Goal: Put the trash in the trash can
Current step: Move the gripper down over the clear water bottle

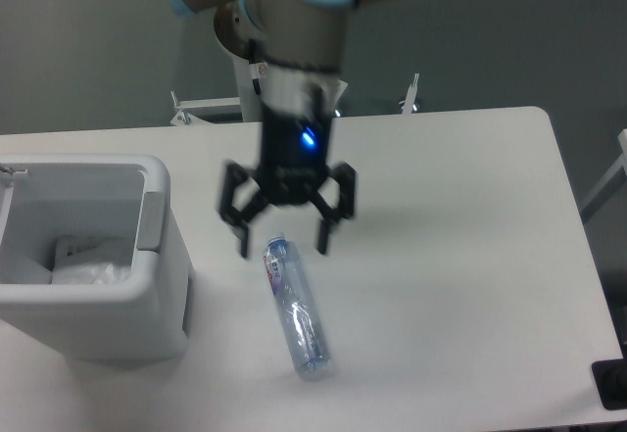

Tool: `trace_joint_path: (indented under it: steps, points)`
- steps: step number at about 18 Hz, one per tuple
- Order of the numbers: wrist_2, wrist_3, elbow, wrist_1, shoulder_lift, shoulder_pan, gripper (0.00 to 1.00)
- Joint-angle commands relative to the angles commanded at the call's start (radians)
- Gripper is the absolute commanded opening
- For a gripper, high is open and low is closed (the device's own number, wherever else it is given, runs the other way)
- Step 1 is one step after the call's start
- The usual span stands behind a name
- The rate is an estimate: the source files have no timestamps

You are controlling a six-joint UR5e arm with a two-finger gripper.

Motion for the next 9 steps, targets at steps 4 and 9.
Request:
trace_joint_path:
  steps: [4, 9]
  points:
    - [0.021, 0.012, 0.005, 0.000, -0.081, -0.002, 1.00]
    - [0.063, 0.040, 0.009, 0.003, -0.186, -0.015, 1.00]
